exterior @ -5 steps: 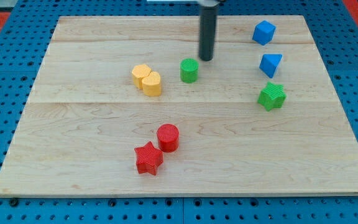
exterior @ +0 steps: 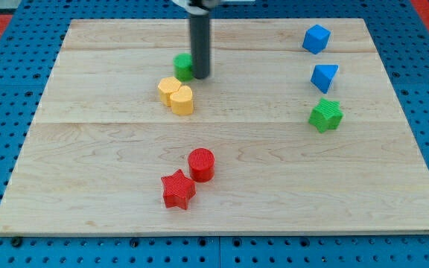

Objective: Move the green circle to the center left

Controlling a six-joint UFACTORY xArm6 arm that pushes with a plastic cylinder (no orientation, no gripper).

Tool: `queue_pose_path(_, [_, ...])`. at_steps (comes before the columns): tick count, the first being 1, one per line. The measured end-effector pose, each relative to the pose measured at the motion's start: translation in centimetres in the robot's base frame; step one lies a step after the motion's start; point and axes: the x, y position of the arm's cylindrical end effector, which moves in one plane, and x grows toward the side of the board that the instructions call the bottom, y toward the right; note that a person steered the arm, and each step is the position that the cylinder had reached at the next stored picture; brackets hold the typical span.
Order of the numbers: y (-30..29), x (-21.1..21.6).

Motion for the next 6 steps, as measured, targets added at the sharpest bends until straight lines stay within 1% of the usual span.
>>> queue_pose_path(1, [-2.7,-2.2])
queue_pose_path(2, [0.0,-6.3])
queue_pose_path(3, [-5.5,-3.4])
queue_pose_path(4, [-8.2,-0.4])
queue_pose_path(5, [-14.1,1.7])
queue_pose_path(6, [-15.4,4.5])
